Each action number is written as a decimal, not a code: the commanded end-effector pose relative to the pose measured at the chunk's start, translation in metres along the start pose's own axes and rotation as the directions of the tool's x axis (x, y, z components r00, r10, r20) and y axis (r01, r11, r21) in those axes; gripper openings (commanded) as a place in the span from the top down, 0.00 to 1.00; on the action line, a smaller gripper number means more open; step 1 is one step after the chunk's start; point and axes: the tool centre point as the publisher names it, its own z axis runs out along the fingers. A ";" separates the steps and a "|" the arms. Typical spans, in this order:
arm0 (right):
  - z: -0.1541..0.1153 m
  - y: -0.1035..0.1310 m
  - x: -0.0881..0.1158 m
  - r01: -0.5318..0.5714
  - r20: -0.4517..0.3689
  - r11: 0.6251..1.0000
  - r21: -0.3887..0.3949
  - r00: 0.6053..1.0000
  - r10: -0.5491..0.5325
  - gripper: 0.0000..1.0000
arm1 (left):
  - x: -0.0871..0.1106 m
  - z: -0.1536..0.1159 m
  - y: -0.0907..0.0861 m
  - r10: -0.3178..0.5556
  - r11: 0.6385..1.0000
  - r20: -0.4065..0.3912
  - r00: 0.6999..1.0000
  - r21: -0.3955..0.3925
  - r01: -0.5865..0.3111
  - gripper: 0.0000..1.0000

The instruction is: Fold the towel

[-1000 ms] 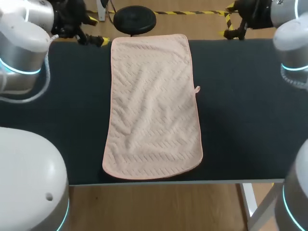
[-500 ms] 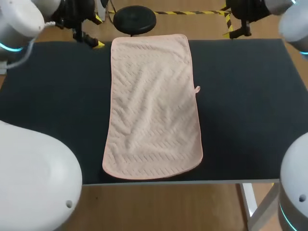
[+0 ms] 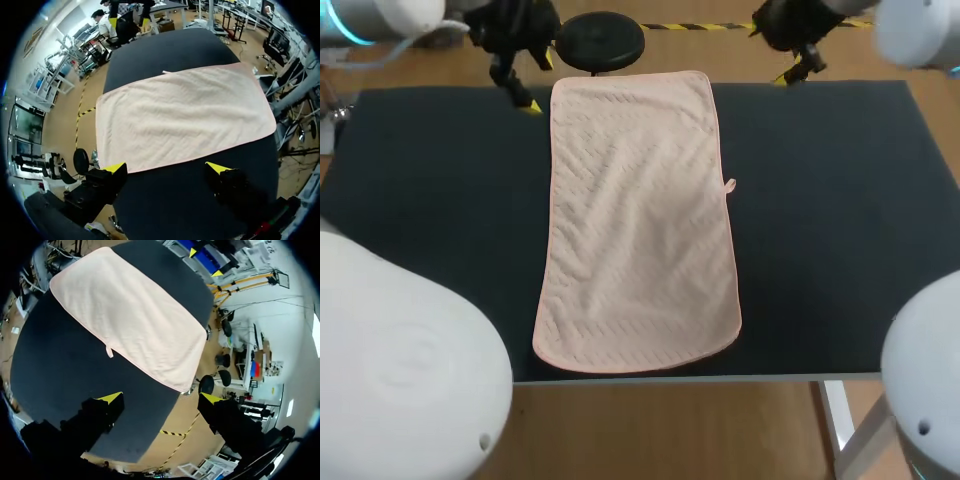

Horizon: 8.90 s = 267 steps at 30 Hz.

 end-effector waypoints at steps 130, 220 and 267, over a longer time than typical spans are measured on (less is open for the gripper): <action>0.193 0.075 0.120 -0.471 -0.371 0.841 0.265 0.755 0.540 0.00 | 0.066 0.197 0.025 -0.260 0.949 -0.162 0.952 -0.224 0.222 0.00; -0.104 0.009 -0.103 -0.279 -0.088 0.947 0.159 0.951 0.295 1.00 | -0.085 -0.134 -0.029 -0.176 0.929 0.249 0.952 -0.277 0.244 1.00; -0.069 0.021 -0.069 -0.187 -0.145 0.973 0.136 0.968 0.206 1.00 | -0.035 -0.097 -0.013 -0.212 0.914 0.249 0.945 -0.291 0.282 1.00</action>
